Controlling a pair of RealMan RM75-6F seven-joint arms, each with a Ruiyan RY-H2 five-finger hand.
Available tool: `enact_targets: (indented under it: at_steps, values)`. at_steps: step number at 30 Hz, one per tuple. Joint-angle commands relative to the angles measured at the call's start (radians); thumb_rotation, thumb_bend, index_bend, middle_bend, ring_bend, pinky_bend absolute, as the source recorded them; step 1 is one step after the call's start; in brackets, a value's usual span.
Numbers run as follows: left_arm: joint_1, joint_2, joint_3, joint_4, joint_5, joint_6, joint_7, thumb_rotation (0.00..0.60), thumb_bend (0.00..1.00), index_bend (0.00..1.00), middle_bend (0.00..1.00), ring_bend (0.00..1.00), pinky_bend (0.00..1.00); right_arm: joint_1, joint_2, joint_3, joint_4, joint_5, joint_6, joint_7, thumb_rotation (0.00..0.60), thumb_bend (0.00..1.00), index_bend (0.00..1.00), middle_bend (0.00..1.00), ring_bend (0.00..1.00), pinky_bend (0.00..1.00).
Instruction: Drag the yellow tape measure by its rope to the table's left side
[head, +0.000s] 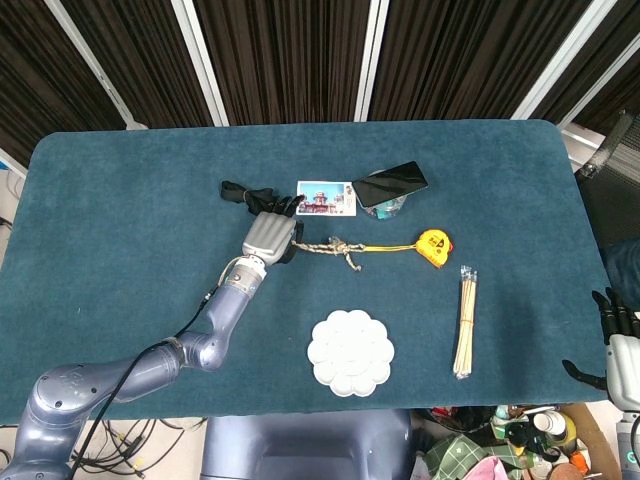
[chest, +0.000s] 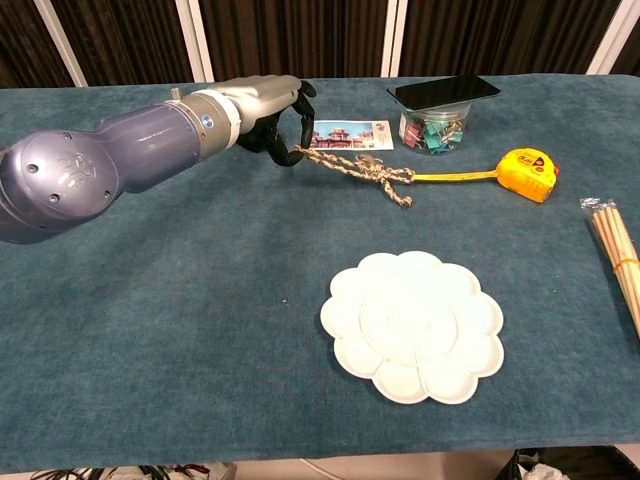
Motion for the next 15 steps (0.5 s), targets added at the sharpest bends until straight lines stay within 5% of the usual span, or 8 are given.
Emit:
enact_targets:
  at_steps: [1, 15]
  values:
    - [0.000, 0.001, 0.002, 0.002, -0.001, 0.000, 0.003, 0.600, 0.45, 0.60, 0.03, 0.00, 0.00, 0.001, 0.000, 0.000, 0.000, 0.000, -0.001, -0.001, 0.600, 0.05, 0.00, 0.00, 0.10, 0.17]
    - [0.004, 0.013, 0.002, -0.015, -0.004, 0.008, 0.002, 0.600, 0.45, 0.61, 0.03, 0.00, 0.00, 0.000, -0.001, 0.000, 0.001, 0.000, 0.001, -0.002, 0.600, 0.05, 0.00, 0.00, 0.10, 0.17]
